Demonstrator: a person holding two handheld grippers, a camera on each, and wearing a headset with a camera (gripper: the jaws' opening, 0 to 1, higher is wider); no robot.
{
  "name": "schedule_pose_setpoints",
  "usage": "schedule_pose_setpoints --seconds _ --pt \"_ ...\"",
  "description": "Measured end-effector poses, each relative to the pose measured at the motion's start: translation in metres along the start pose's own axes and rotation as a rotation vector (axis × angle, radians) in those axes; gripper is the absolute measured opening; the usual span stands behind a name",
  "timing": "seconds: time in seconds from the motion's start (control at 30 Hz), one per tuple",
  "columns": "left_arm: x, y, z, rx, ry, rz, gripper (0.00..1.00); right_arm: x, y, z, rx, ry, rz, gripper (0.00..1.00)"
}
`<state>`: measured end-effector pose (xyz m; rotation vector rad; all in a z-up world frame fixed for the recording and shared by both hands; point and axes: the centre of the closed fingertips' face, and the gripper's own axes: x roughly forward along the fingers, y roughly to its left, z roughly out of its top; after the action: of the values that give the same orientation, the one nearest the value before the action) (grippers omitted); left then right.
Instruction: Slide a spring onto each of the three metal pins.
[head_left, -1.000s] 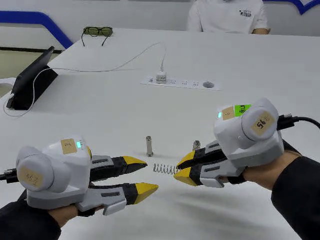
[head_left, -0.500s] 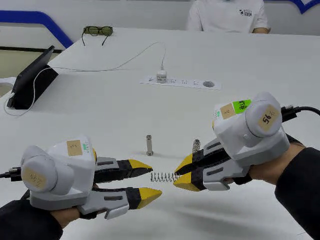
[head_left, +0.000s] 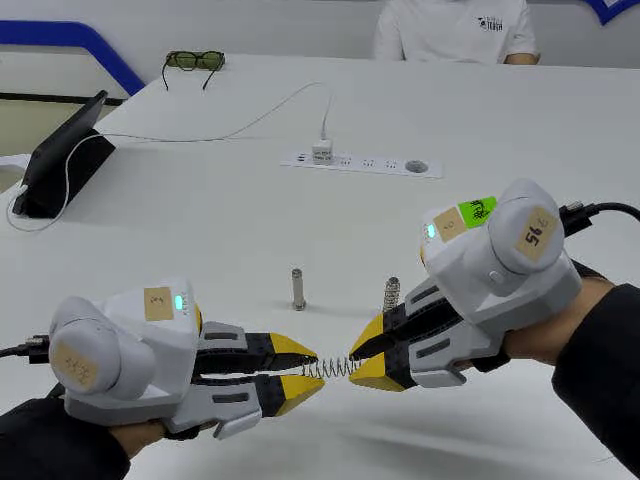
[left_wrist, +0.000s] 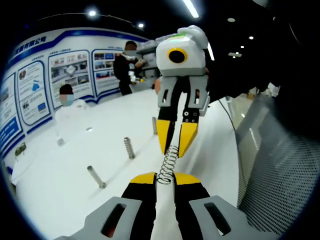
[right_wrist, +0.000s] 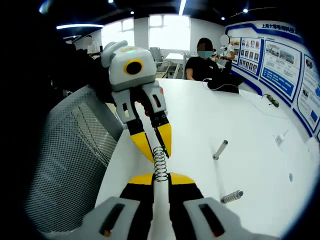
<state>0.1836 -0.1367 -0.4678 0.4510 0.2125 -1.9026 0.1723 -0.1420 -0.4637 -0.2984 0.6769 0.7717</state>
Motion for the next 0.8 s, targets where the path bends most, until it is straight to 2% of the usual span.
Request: schedule_pose_setpoints --seconds 0.17,0.37,0.8 --pt "0.0 0.001 0.001 0.002 -0.001 0.001 0.12 -0.005 -0.001 0.007 0.003 -0.015 -0.003 0.12" --pt "0.001 0.0 0.0 0.004 0.004 -0.001 0.11 -0.009 0.0 0.022 0.001 -0.06 -0.006 0.12" --pt "0.002 -0.001 0.0 -0.001 0.004 0.0 0.11 -0.005 0.0 0.047 -0.009 -0.131 -0.018 0.12"
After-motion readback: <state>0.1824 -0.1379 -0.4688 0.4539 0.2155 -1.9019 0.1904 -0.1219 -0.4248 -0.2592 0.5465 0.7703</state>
